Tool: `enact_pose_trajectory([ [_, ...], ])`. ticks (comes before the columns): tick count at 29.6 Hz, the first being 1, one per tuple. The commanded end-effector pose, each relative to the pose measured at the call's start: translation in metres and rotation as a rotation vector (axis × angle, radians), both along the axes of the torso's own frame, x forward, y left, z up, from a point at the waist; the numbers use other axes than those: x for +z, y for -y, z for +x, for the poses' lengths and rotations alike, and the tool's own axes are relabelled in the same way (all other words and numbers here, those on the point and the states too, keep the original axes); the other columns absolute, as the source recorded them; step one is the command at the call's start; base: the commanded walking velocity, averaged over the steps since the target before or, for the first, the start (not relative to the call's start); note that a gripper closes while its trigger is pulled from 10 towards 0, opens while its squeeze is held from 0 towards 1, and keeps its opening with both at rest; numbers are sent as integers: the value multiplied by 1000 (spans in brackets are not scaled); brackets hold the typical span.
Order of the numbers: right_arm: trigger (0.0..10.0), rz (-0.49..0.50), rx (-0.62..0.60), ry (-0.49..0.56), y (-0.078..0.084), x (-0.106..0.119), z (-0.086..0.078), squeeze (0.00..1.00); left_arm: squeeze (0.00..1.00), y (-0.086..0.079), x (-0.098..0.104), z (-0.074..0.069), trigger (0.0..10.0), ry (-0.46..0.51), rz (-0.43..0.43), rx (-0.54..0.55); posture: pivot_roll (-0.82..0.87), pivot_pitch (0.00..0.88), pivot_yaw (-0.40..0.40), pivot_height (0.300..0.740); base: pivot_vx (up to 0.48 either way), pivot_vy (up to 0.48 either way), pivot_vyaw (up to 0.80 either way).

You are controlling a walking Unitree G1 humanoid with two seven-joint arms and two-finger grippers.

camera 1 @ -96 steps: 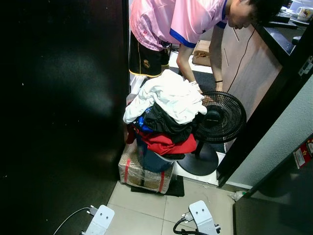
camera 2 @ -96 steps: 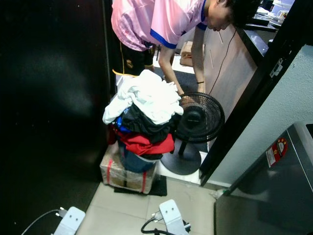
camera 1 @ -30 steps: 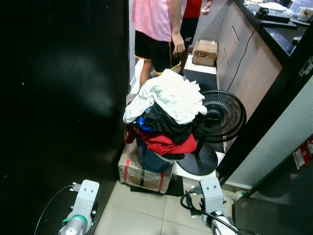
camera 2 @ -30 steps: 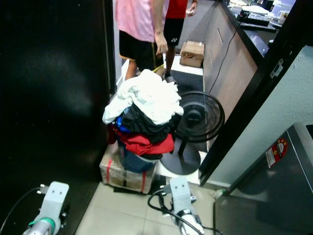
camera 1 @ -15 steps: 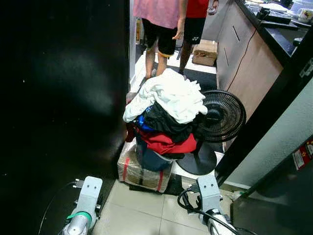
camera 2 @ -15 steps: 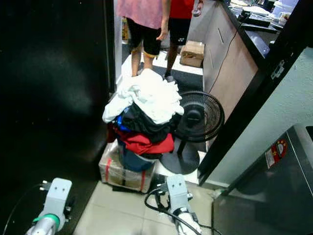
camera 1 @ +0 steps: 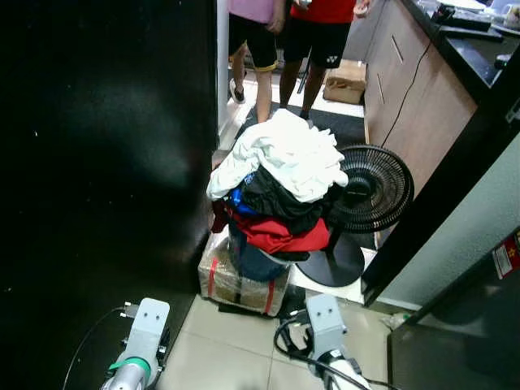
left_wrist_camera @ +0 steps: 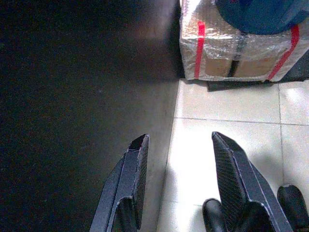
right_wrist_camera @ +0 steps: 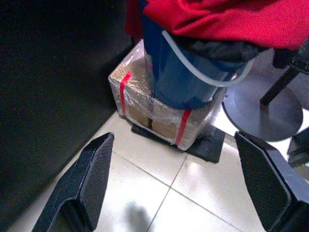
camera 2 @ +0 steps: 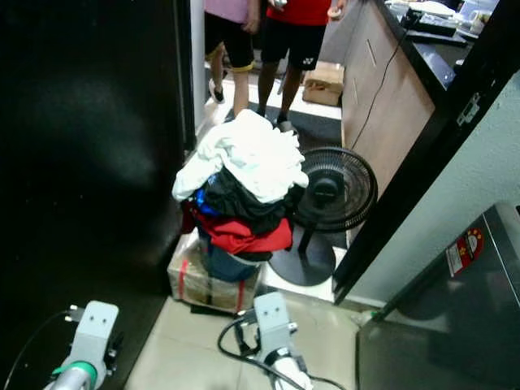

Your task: Clothes washing

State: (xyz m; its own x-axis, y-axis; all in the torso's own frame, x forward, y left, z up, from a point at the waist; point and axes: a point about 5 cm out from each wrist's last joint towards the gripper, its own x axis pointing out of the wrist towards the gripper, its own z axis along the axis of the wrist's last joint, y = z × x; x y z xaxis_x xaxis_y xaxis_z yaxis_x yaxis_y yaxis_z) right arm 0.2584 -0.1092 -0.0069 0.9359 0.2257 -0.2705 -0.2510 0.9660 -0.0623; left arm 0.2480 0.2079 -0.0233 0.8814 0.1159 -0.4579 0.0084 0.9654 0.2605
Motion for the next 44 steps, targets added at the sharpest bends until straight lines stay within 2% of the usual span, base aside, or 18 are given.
enact_pose_trajectory([
  [1,10000,-8,-22,11,7,2,3,0,0,2,-4,-3,10000,-29,-6,7,76,29,-4,740,0,0,0],
  [2,10000,-8,-22,11,7,2,3,0,0,2,-4,-3,10000,-29,-6,7,76,29,-4,740,0,0,0],
  [4,10000,-17,-90,16,21,6,12,0,0,12,-1,4,10000,-15,-15,-34,46,16,12,740,0,0,0],
  [7,10000,-10,-133,26,30,10,16,0,0,18,0,6,10000,-13,-16,-57,46,16,13,740,0,0,0],
  [10,10000,-20,-221,54,55,16,19,0,0,32,7,16,10000,15,-31,-92,44,33,20,740,0,0,0],
  [12,10000,-20,-221,54,55,16,19,0,0,32,7,16,10000,15,-31,-92,44,33,20,740,0,0,0],
  [15,10000,-29,-275,138,69,31,22,0,0,51,26,28,10000,102,-76,-172,30,44,38,740,0,0,0],
  [21,10000,-19,-305,186,69,37,19,0,0,61,44,38,10000,177,-88,-244,34,29,32,740,0,0,0],
  [23,10000,-33,-239,192,56,36,13,0,0,69,55,43,10000,221,-99,-266,22,17,45,740,0,0,0],
  [26,10000,-48,-208,219,49,40,10,0,0,76,62,44,10000,248,-118,-305,8,1,48,740,0,0,0],
  [30,10000,-57,-233,282,62,57,11,0,0,89,72,42,10000,291,-137,-363,12,0,54,740,0,0,0],
  [35,10000,-57,-251,330,69,71,12,0,0,88,80,42,10000,313,-152,-354,17,0,52,740,0,0,0],
  [36,10000,-40,-289,351,73,79,17,0,0,83,87,47,10000,333,-153,-338,25,0,47,740,0,0,0],
  [40,10000,-23,-317,367,76,85,23,0,0,80,94,52,10000,353,-154,-322,25,0,47,740,0,0,0],
  [42,10000,6,-322,389,71,97,37,0,0,73,112,65,10000,409,-146,-287,46,0,26,740,0,0,0],
  [44,10000,18,-261,422,57,110,48,0,0,71,129,76,10000,463,-153,-250,49,0,17,740,0,0,0],
])
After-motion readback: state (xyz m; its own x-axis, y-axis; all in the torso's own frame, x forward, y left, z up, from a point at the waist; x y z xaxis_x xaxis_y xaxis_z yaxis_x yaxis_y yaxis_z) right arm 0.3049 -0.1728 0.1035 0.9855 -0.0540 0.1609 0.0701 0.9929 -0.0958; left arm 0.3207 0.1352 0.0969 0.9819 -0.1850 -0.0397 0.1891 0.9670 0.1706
